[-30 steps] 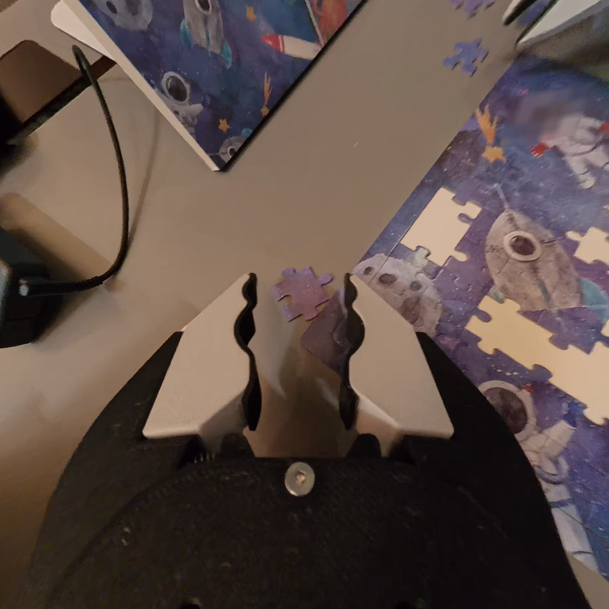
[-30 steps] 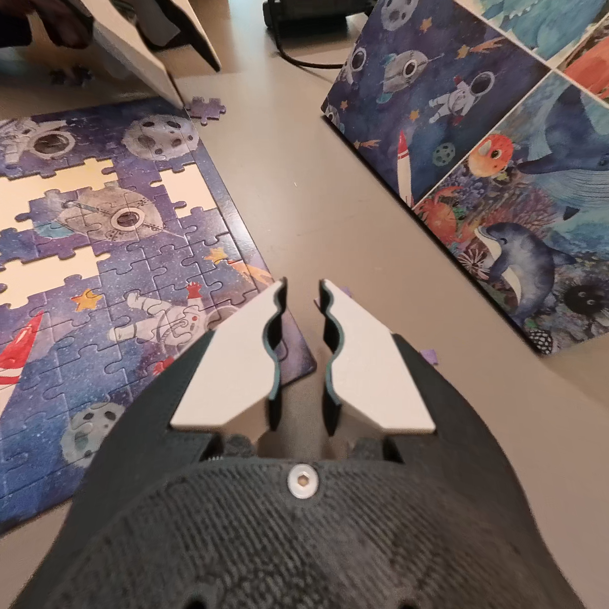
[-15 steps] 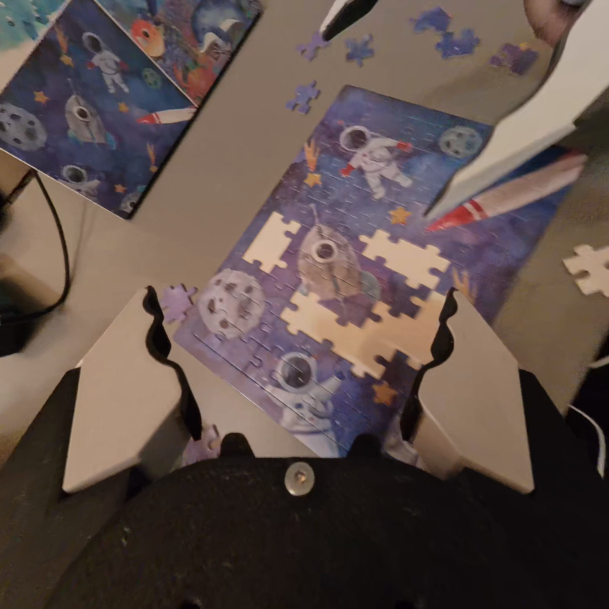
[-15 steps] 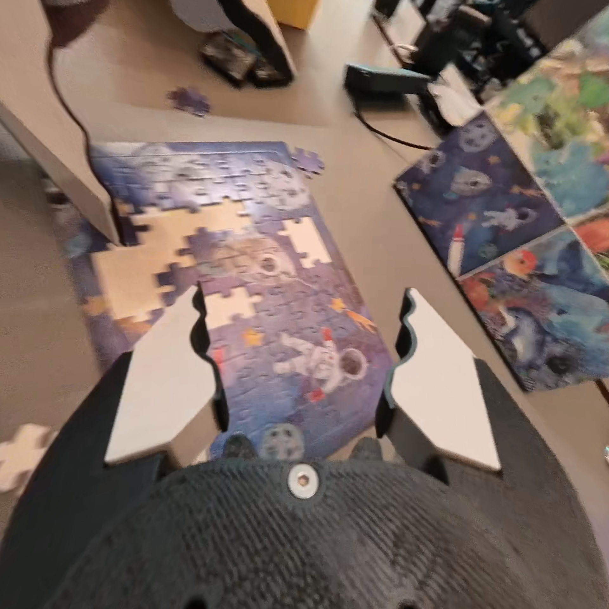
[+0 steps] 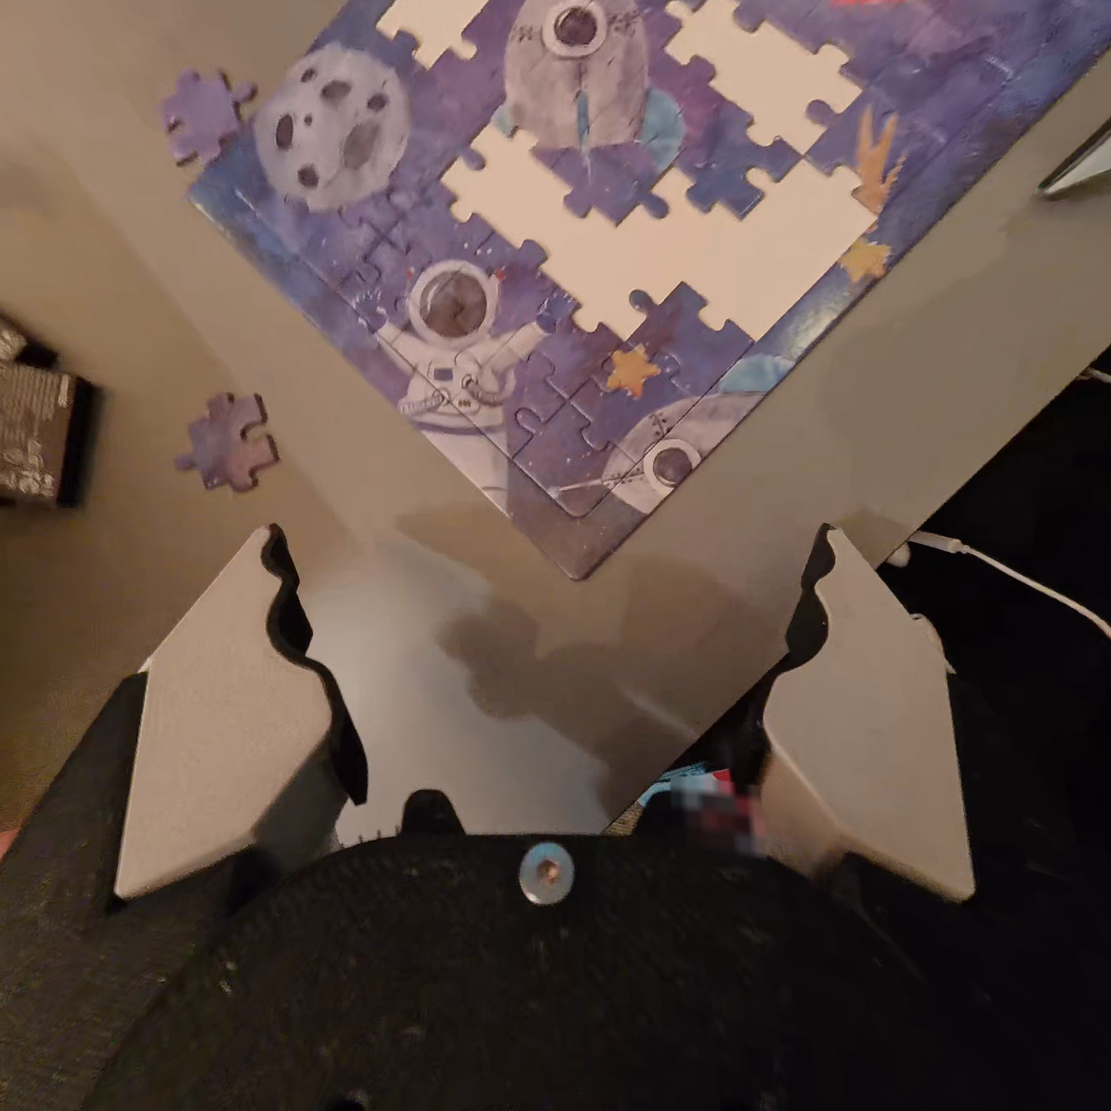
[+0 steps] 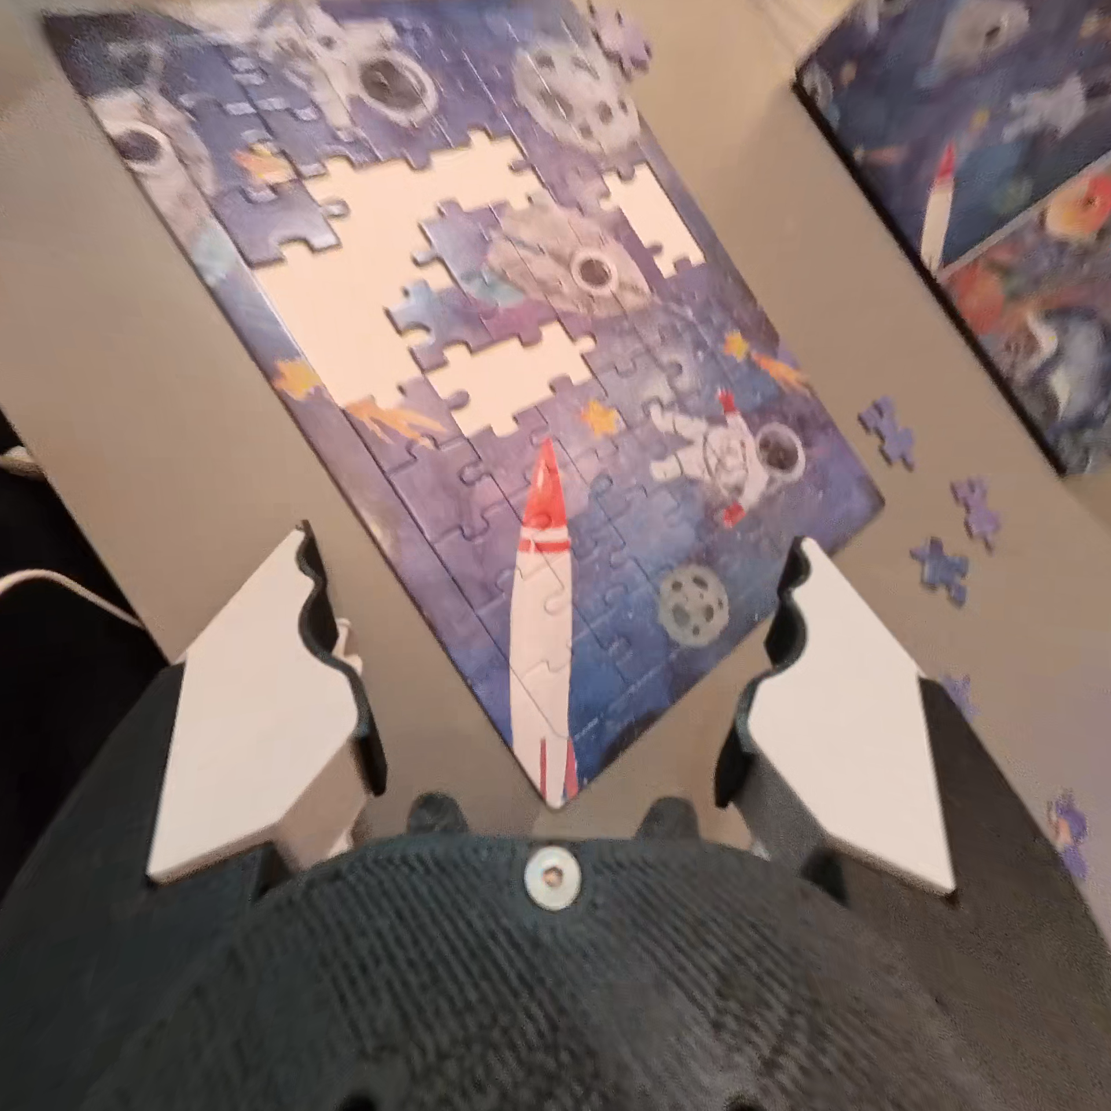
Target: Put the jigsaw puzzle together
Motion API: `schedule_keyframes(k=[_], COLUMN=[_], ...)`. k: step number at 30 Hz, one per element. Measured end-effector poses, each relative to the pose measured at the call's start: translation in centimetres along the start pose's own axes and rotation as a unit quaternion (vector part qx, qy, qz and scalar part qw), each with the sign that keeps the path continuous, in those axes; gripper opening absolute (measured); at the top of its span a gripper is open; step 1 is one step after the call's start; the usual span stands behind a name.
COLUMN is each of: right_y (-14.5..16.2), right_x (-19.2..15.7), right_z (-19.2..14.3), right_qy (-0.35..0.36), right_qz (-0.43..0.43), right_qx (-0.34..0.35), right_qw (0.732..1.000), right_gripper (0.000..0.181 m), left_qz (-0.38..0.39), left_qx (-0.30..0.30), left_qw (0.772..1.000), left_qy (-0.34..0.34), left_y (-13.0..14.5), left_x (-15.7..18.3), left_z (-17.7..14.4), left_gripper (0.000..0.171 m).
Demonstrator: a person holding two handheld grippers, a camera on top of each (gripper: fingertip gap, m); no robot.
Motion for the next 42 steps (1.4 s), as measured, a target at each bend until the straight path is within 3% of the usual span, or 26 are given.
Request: schedule_keyframes(k=[7, 13, 29, 42], right_y=[2.2, 3.2, 3.8, 4.1], right_x=[0.5, 1.1, 4.0, 5.4], right_z=[-0.2, 0.7, 1.8, 2.3], right_qy=[-0.015, -0.072, -0.068, -0.075], right_qz=[0.084, 0.145, 0.15, 0.143], right_qx=[-0.005, -0.002, -0.002, -0.002], right_qw=[0.996, 0.987, 0.986, 0.987], right_gripper=[0.141, 0.139, 0.137, 0.136], left_qz=[-0.008, -0.028, 0.008, 0.011], left_qx=[-0.019, -0.033, -0.03, -0.02], left_qw=[1.0, 0.997, 0.996, 0.996], left_qy=[0.015, 0.059, 0.083, 0.084], left_y=[-0.3, -0.6, -4.7, -5.6], left_x=[-0.4, -0.9, -0.5, -0.4], left_z=[1.3, 2.5, 5.3, 6.1], left_gripper=[0.154, 0.158, 0.153, 0.156])
Point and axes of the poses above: each gripper's, where its closed fingertips meet, z out along the fingers, y out of its underside, x = y × z across the jaws, the point moved 9 cm from there along -z, back along the fingers, and after that the axes turned 4 degrees about -z, right-handed, at the moved point
